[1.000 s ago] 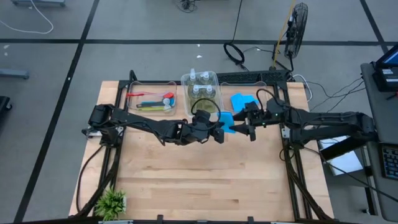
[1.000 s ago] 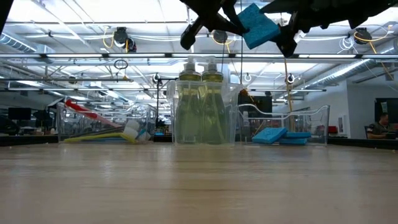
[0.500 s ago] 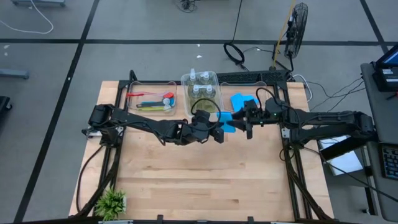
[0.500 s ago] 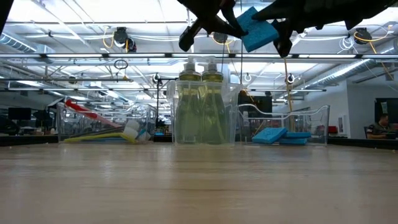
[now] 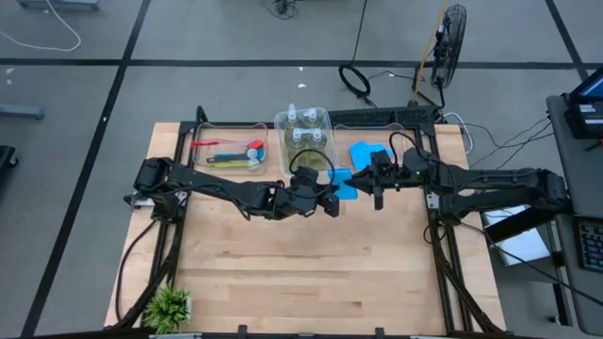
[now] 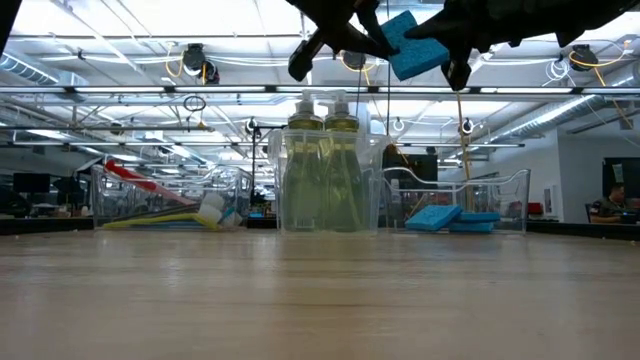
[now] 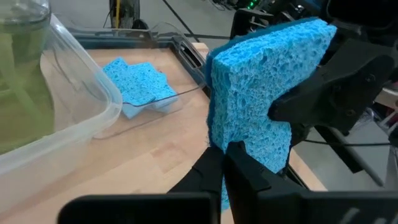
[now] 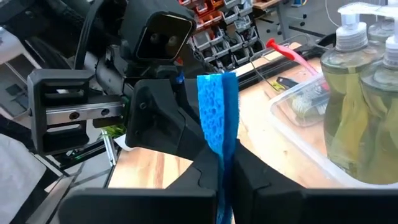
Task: Pick & Place Kitchen Sink Supplies
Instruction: Put the blue sponge into the right transparent bin
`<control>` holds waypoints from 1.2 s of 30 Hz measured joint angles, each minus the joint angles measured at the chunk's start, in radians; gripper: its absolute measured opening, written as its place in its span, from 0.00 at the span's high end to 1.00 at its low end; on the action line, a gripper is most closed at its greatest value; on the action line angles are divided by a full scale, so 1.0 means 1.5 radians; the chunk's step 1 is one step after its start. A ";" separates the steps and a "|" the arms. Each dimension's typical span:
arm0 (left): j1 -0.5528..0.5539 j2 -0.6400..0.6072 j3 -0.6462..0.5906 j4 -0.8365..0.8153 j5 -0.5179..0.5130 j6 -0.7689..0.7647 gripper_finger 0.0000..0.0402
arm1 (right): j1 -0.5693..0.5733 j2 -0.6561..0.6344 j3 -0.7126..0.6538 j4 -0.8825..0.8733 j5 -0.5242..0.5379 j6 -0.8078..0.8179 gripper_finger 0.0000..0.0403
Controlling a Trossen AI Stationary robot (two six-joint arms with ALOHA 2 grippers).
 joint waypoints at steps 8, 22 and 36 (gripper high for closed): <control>-0.003 0.000 0.000 0.001 0.045 0.015 0.76 | -0.005 -0.030 -0.001 -0.014 0.035 -0.011 0.99; -0.035 -0.008 0.000 -0.014 0.120 0.133 0.37 | -0.040 -0.105 -0.001 -0.088 0.089 -0.027 1.00; -0.064 -0.161 0.000 -0.197 0.014 0.242 0.29 | -0.151 -0.105 0.000 -0.083 0.083 0.003 1.00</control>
